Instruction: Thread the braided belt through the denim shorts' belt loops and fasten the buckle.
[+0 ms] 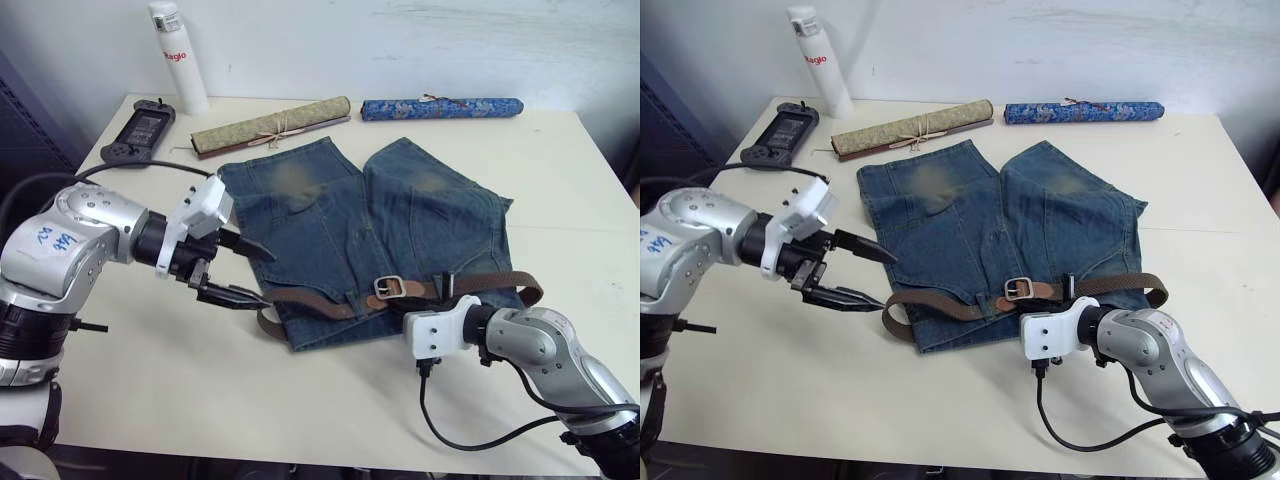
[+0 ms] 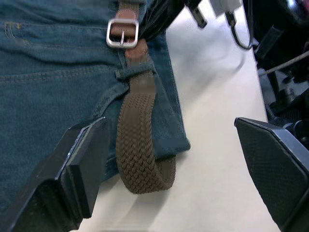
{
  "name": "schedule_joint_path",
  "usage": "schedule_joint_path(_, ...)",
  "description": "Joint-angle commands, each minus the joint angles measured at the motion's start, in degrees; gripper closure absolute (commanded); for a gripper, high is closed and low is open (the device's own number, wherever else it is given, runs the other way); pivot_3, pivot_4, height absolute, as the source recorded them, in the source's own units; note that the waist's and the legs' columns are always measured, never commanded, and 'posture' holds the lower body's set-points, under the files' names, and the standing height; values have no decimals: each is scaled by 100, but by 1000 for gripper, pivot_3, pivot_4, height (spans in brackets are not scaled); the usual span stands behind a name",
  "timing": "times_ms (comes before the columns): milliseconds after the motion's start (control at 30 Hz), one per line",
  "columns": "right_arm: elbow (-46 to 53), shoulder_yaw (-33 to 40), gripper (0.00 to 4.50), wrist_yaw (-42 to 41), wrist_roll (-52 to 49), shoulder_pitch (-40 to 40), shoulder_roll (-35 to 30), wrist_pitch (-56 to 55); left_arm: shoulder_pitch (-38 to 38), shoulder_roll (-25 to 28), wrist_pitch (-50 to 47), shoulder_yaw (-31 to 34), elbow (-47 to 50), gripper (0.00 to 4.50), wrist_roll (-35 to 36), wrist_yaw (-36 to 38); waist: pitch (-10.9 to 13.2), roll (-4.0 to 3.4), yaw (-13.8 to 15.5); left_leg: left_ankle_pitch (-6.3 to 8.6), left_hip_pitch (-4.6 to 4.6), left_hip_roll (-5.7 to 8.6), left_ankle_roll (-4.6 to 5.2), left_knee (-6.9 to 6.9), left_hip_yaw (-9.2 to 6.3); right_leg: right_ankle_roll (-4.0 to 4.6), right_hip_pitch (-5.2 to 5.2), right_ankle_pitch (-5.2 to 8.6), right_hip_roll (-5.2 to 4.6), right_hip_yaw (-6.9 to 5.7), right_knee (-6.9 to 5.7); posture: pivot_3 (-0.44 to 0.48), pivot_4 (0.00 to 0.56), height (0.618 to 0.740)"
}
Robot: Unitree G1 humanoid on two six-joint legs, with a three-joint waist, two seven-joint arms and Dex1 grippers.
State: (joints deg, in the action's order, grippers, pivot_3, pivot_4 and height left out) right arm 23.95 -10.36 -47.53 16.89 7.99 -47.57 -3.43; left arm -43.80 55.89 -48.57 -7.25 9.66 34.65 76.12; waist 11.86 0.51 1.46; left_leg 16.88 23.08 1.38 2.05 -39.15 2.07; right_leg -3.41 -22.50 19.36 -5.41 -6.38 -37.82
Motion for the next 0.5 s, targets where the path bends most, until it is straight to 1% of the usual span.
schedule_joint_path(33, 473, 295, 4438, -209, -341, -68, -145, 46, -258, -80, -135, 180, -126, 0, 187, 104, 0, 0, -2, 0, 0, 0, 0, 0, 0, 0, 0, 0, 0, 0, 0, 0, 150, 686)
schedule_joint_path(100, 559, 358, 4438, -291, -445, -63, -189, 110, -356, -149, -60, 72, -169, 0, 108, 142, 0, 0, -2, 0, -1, 0, 0, 0, 1, 0, 0, 0, 0, 0, -3, 0, 150, 686)
schedule_joint_path(200, 640, 475, 4500, -293, -423, 43, -222, 272, -537, -301, 101, -270, -201, 871, -115, 268, -1, 1, -2, 0, -1, 0, 0, 0, 0, 0, 0, 0, 0, -1, -3, 0, 150, 686)
schedule_joint_path(233, 646, 483, 4500, -292, -416, 68, -218, 312, -551, -304, 151, -342, -194, 1219, -159, 348, -1, 1, -2, 0, -1, 0, 0, -1, 0, 0, 0, 0, 0, 0, -2, 0, 150, 686)
schedule_joint_path(267, 654, 498, 4500, -276, -397, 80, -210, 355, -558, -318, 309, -471, -176, 1764, -283, 439, -1, 1, -2, 0, -1, 0, 0, -2, 1, 0, 0, 0, 0, 0, -4, 0, 150, 686)
schedule_joint_path(467, 689, 545, 4500, -180, -276, -44, -181, 521, -753, -485, 934, -1023, -330, 4464, -814, 914, -1, 1, -1, 0, -1, 0, 0, -3, 1, 0, 0, 0, 1, 0, -6, 0, 150, 686)
schedule_joint_path(500, 703, 542, 4500, -163, -260, -56, -165, 559, -710, -462, 1096, -1185, -240, 4464, -939, 1071, -1, 1, -1, 0, 0, 0, 0, -3, 2, 0, 0, 0, 0, 0, -6, 0, 150, 686)
